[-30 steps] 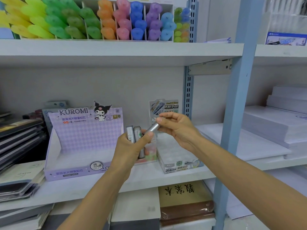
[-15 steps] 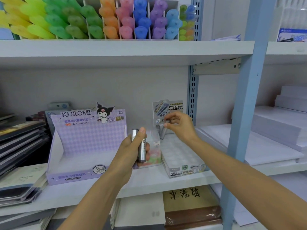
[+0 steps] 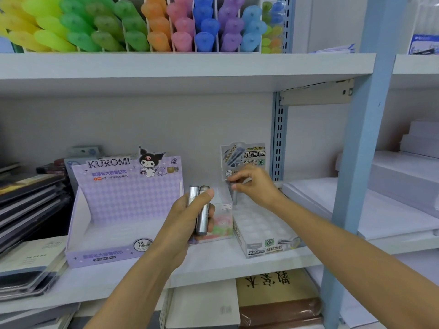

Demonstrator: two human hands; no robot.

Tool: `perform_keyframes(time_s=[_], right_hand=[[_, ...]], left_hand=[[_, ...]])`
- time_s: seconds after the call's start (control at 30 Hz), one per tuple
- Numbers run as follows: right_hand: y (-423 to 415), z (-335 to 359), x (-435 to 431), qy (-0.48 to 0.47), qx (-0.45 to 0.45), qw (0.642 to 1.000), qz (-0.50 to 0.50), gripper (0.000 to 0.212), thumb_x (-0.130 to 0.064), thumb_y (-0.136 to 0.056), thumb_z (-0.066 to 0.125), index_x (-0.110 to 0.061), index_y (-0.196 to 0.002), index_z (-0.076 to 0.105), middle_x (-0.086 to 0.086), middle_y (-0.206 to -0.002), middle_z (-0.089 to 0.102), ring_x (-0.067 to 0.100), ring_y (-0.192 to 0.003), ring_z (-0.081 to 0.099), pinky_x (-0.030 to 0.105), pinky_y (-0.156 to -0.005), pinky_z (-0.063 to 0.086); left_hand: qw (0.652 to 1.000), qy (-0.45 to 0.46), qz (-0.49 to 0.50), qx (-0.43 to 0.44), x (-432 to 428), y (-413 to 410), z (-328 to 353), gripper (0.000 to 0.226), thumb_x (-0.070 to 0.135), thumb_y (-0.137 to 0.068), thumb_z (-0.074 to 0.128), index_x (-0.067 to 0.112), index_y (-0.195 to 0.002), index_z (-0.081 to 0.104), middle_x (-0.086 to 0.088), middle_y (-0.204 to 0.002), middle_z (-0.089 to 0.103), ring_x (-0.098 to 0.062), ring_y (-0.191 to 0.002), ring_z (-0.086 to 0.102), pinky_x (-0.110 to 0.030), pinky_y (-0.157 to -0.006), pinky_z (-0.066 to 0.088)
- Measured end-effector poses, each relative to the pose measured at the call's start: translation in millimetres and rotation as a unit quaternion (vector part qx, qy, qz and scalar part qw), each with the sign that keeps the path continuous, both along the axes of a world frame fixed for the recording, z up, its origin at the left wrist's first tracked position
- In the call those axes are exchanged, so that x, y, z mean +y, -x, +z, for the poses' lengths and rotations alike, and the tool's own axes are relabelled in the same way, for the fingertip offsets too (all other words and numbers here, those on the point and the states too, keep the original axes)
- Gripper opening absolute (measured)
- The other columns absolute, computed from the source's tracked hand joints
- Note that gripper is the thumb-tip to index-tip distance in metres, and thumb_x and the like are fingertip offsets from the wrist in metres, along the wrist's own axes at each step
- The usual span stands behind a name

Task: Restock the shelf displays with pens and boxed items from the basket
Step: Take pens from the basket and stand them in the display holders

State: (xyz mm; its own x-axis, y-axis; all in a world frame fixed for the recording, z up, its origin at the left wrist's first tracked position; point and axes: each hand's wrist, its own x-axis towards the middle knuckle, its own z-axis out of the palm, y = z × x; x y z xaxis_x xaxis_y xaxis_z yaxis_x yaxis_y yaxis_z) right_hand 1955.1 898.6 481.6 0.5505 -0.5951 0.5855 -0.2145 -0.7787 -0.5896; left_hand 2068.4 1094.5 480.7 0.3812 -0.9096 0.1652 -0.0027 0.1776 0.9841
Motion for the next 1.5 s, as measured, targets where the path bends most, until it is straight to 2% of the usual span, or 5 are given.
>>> perform_keyframes(time_s=[0.5,0.8,0.97,1.17,1.5], right_hand=[[3,-3,2,0.088,0.160,0.982,-0.048,0.035,-0.021,-0.090,0.066,-0.014,-0.124,0.064,0.004,-0.129,0.054,0.019,-0.116,0.051,0.039,-0.100,0.046],[30,31,58,-0.146,-0.105,0.972,0.154,0.020,-0.024,-0.095,0.060,-0.004,-0.092,0.067,0.001,-0.072,0.067,0.011,-0.061,0.057,0.024,-0.056,0.047],[38,33,82,-0.162,0.015,0.962,0.219,0.026,-0.029,-0.083,0.072,-0.007,-0.097,0.071,0.003,-0.083,0.068,0.011,-0.070,0.057,0.023,-0.060,0.046],[48,34,84,-0.206,-0.071,0.946,0.240,0.016,-0.008,-0.086,0.068,-0.010,-0.102,0.072,0.000,-0.087,0.072,0.011,-0.079,0.064,0.020,-0.074,0.053],[46,31,86,-0.287,-0.149,0.914,0.243,0.023,-0.007,-0.085,0.067,-0.001,-0.107,0.068,0.007,-0.088,0.072,0.017,-0.082,0.068,0.023,-0.074,0.055]], left_hand=[[0.999,0.016,0.019,-0.023,0,4,0,0.051,0.059,-0.058,0.070,0.017,-0.083,0.056,0.003,-0.065,0.060,-0.011,-0.049,0.052,-0.019,-0.038,0.033],[0.996,0.038,0.024,-0.073,6,19,1,0.039,0.042,-0.065,0.077,0.016,-0.089,0.060,-0.001,-0.062,0.057,-0.002,-0.042,0.051,-0.014,-0.035,0.035],[0.991,0.063,0.027,-0.117,8,28,-3,0.026,0.037,-0.071,0.079,0.021,-0.082,0.062,0.011,-0.054,0.055,0.001,-0.042,0.049,-0.011,-0.038,0.036],[0.998,0.037,-0.020,-0.036,22,27,1,0.051,0.058,-0.068,0.069,0.018,-0.100,0.066,-0.001,-0.068,0.065,-0.010,-0.043,0.044,-0.019,-0.038,0.025],[0.997,0.041,0.006,-0.059,23,27,2,0.024,0.036,-0.088,0.064,0.013,-0.093,0.063,0.006,-0.050,0.058,-0.006,-0.035,0.036,-0.017,-0.036,0.026]])
